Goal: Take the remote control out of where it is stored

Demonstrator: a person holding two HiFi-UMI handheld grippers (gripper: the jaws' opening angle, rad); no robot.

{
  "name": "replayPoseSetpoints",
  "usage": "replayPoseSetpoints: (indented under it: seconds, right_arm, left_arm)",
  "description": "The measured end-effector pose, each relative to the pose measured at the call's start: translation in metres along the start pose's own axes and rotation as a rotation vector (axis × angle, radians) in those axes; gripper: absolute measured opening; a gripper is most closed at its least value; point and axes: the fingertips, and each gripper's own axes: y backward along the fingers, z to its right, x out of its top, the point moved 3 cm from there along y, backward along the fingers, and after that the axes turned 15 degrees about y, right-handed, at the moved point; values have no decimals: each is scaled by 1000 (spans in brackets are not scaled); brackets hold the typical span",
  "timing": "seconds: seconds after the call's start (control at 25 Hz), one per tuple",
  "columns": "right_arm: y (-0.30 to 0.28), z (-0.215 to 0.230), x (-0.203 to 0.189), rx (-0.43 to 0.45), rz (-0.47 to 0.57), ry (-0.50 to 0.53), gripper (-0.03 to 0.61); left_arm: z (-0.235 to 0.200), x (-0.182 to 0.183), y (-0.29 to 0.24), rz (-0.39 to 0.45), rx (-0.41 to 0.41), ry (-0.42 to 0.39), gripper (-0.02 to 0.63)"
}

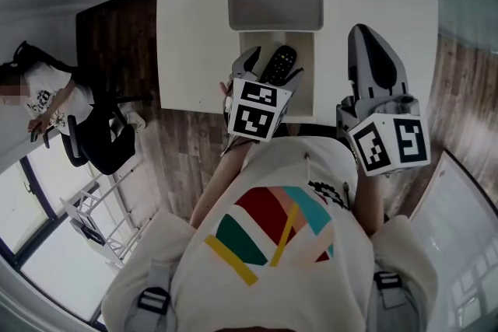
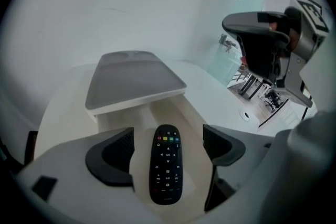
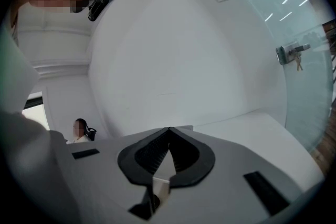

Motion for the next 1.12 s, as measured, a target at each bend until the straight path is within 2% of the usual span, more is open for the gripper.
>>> replayPoseSetpoints:
  seconds: [0.24,0.4,0.68,0.92,1.0,1.12]
  right_arm:
    - [0,14,-6,-4,-25,-10,2]
    - [-3,17,-7,-3,-35,-9,2]
    - [-8,17,-10,11,-45,-14,2]
    - [-12,19,-16,13,-61,-16,2]
    - [-14,18,-17,17,-63,-17,2]
    - [-15,17,-17,23,-66,-16,2]
  left_arm:
    - [3,-26,-33,-166,52,-41,416]
    - [4,-32,-40,-239,90,-99,416]
    - [-1,-33,-49,-344,124,-118,416]
    - [-5,-35,-51,-361,149,-141,414]
    - [-8,-35,-51,-360,173,-161,376]
    - [-7,-34,-50,-353,179,-166,374]
